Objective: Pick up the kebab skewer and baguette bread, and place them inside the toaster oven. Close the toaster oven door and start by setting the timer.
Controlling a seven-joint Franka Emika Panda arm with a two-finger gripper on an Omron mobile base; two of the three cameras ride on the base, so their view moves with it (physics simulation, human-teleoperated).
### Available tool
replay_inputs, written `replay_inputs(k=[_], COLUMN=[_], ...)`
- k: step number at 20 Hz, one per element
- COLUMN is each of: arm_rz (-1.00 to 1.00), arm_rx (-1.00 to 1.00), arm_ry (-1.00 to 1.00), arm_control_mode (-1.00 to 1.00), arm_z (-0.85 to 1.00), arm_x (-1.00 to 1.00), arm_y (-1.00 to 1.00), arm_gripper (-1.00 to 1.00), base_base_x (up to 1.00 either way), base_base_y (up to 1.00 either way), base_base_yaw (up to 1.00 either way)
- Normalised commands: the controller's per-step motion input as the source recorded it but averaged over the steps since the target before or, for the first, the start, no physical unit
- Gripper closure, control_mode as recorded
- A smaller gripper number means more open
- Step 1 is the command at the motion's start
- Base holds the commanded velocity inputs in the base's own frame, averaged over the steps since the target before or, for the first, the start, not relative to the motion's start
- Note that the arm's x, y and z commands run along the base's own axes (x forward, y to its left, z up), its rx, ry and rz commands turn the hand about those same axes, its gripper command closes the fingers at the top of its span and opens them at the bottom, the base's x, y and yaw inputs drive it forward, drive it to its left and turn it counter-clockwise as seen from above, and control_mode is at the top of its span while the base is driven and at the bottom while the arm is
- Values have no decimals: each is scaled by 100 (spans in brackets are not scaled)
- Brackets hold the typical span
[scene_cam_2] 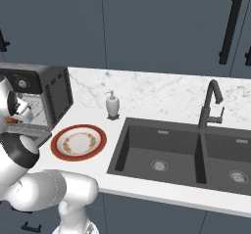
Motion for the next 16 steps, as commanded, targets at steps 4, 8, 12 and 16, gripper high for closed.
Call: replay_inputs(k=[4,8,12,16], arm_rz=[-8,-7,-6,-6], arm_rx=[0,0,0,0], arm_ry=[0,0,0,1], arm_control_mode=[-100,-100,-100,-100], arm_z=[-3,0,0,2], arm_x=[0,0,0,0], arm_y=[-1,-14,-23,-23], arm_gripper=[-100,-100,-100,-100], base_base_x=[0,0,0,0], base_base_y=[0,0,0,0], base_base_yaw=[0,0,0,0])
